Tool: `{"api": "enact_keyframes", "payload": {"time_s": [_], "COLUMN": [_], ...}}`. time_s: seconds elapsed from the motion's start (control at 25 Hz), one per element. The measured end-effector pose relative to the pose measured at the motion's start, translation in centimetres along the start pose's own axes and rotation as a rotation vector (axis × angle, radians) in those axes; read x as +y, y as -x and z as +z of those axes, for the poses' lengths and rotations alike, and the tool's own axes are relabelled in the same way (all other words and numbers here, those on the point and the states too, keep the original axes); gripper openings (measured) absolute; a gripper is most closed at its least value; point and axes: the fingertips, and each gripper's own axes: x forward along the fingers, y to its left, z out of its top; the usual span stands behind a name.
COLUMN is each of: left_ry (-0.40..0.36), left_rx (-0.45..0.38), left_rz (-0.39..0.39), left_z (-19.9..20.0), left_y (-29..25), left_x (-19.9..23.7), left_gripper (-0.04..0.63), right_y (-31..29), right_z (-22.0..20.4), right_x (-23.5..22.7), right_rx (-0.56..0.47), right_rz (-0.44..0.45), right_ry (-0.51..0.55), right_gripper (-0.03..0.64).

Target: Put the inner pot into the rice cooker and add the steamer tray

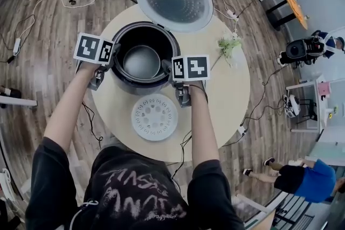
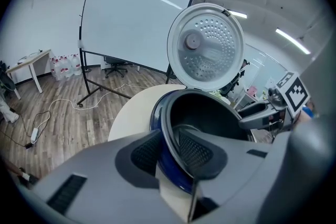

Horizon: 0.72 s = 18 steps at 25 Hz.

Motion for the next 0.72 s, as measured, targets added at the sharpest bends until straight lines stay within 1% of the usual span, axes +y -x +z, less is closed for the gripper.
{"api": "enact_keyframes", "payload": {"time_s": [0.2,0.4,0.48,0.6,0.72], "left_ry": [0.005,-0.013,-0.036,-0.071,-0.073], "left_rx": [-0.034,-0.105,-0.134,-0.183,-0.233], "left_rz": [-0.01,-0.027,-0.032,-0.058,-0.104], "left_z": [0.2,1.0,1.4,2.1,2.8], "left_y": [1.2,2.9,3.5,4.2,4.9], "left_x": [0.2,-0.1,-0.5,-1.4,-2.6], "left_gripper": [0.121,0.121,0.121,0.117,0.103], "right_y": [0.9,2.6,3.4,4.9,6.7], "right_z": [-0.2,-0.2,-0.1,0.3,0.3], "right_x": [0.0,0.1,-0.2,-0.5,-0.4], "right_rx": [-0.045,-0.119,-0.169,-0.264,-0.356], "right_rz": [-0.001,-0.006,-0.024,-0.048,-0.082], "right_ry": [-0.02,-0.046,-0.058,-0.072,-0.086], "right_gripper": [0.224,0.208,0.181,0.163,0.135]}}
